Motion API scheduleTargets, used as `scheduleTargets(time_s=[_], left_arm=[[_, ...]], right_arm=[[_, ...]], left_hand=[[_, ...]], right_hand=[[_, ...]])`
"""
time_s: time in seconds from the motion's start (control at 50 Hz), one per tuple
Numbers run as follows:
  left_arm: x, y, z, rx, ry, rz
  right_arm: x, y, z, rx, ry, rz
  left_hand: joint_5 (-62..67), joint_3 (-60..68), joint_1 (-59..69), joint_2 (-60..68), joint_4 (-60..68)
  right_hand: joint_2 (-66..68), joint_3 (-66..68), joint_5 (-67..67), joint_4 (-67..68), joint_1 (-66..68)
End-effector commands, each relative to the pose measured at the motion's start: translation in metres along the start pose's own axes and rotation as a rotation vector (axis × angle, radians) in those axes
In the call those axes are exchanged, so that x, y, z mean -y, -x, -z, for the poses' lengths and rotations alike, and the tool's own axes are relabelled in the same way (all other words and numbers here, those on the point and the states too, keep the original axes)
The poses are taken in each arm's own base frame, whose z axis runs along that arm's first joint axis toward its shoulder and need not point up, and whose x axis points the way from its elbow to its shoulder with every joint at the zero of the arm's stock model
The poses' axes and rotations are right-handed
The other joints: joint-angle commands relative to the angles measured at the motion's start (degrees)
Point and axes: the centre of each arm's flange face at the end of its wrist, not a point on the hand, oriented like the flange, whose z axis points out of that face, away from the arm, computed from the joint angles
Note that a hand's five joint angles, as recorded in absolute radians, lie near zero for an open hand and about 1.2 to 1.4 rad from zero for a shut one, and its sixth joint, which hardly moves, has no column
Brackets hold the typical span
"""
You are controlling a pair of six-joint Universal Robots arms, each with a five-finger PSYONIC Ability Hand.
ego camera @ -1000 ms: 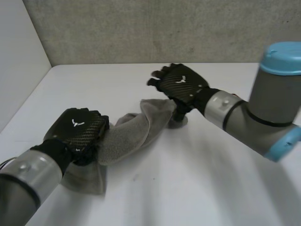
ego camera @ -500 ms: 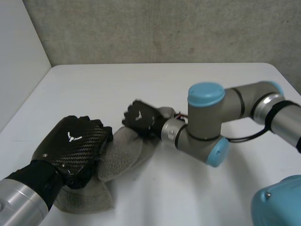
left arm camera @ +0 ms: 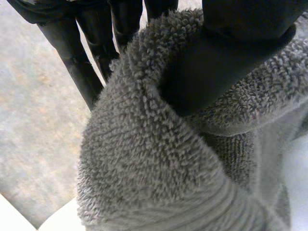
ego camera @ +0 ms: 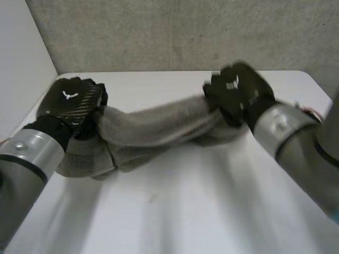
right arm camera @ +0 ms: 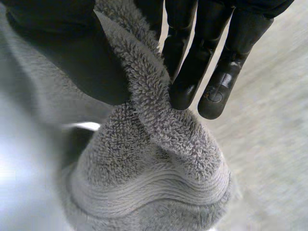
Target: Fold the towel.
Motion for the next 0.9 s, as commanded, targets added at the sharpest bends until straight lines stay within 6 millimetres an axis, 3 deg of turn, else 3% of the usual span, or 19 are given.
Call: scheduleTargets(time_s=[0.02,0.08,0.1,0.14,0.28,0.32,0.36,0.38,0.4,0.44,0.54,0.58,0.64,0.68,0.8,0.9], left_arm=[[-0.039,-0.018,-0.02,-0.086,0.129,0.017],[-0.062,-0.026,-0.032,-0.133,0.196,0.024],[-0.062,-0.026,-0.032,-0.133,0.196,0.024],[-0.083,-0.031,-0.047,-0.163,0.247,0.025],[-0.104,-0.033,-0.08,-0.163,0.274,0.028],[-0.104,-0.033,-0.087,-0.16,0.266,0.029],[-0.097,-0.03,-0.096,-0.152,0.235,0.026],[-0.097,-0.03,-0.096,-0.152,0.235,0.026],[-0.092,-0.029,-0.098,-0.146,0.219,0.025],[-0.087,-0.027,-0.099,-0.14,0.205,0.027],[-0.059,-0.019,-0.086,-0.12,0.15,0.033],[-0.051,-0.019,-0.068,-0.116,0.15,0.031],[-0.048,-0.02,-0.056,-0.118,0.151,0.032],[-0.043,-0.02,-0.034,-0.107,0.15,0.04],[-0.051,-0.018,-0.006,-0.037,0.2,0.076],[-0.078,-0.024,0.014,0.009,0.32,0.106]], right_arm=[[-0.026,0.032,0.041,0.179,0.185,-0.02],[-0.031,0.034,0.037,0.17,0.183,-0.031],[-0.037,0.039,0.031,0.175,0.183,-0.038],[-0.047,0.044,0.021,0.182,0.195,-0.052],[-0.072,0.054,-0.009,0.156,0.2,-0.145],[-0.078,0.055,-0.016,0.148,0.202,-0.171],[-0.087,0.054,-0.026,0.124,0.203,-0.216],[-0.087,0.054,-0.026,0.124,0.203,-0.216],[-0.09,0.052,-0.029,0.108,0.202,-0.234],[-0.093,0.049,-0.032,0.09,0.196,-0.249],[-0.1,0.034,-0.041,0.012,0.172,-0.289],[-0.105,0.027,-0.045,-0.029,0.166,-0.333],[-0.114,0.024,-0.049,-0.052,0.177,-0.381],[-0.117,0.023,-0.05,-0.054,0.184,-0.391],[-0.126,0.028,-0.052,-0.041,0.211,-0.396],[-0.128,0.031,-0.052,-0.031,0.217,-0.394]], left_hand=[[9.33,9.4,8.36,9.36,9.35],[9.17,9.23,8.19,9.2,9.18],[9.17,9.23,8.19,9.19,9.18],[9.16,9.23,8.19,9.19,9.18],[6.33,6.4,5.35,6.36,6.34],[-1.26,-1.2,-2.24,-1.23,-1.25],[-36.72,-36.66,-37.7,-36.69,-36.71],[-36.92,-36.86,-37.9,-36.89,-36.91],[-48.75,-48.68,-49.73,-48.72,-48.73],[-51.03,-50.97,-52.01,-51.0,-51.02],[-51.73,-51.66,-52.71,-51.7,-51.71],[-51.23,-51.16,-52.2,-51.2,-51.21],[-51.05,-50.99,-52.03,-51.03,-51.04],[-50.39,-50.32,-51.36,-50.36,-50.37],[-42.48,-42.41,-43.45,-42.45,-42.46],[-41.3,-41.23,-42.28,-41.27,-41.28]], right_hand=[[12.64,11.93,15.0,11.8,25.76],[12.64,11.93,15.0,11.8,25.76],[12.64,11.93,15.0,11.8,25.76],[12.64,11.93,15.0,11.8,25.76],[12.64,11.93,15.0,11.8,25.76],[12.64,11.93,15.0,11.8,25.76],[12.64,11.93,15.0,11.8,25.76],[12.64,11.93,15.0,11.8,25.76],[12.64,11.93,15.0,11.8,25.76],[12.64,11.93,15.0,11.8,25.76],[12.64,11.93,15.0,11.8,25.76],[12.64,11.93,15.0,11.8,25.76],[12.64,11.93,15.0,11.8,25.76],[12.64,11.93,15.0,11.8,25.76],[12.64,11.93,15.0,11.8,25.76],[12.64,11.93,15.0,11.8,25.76]])
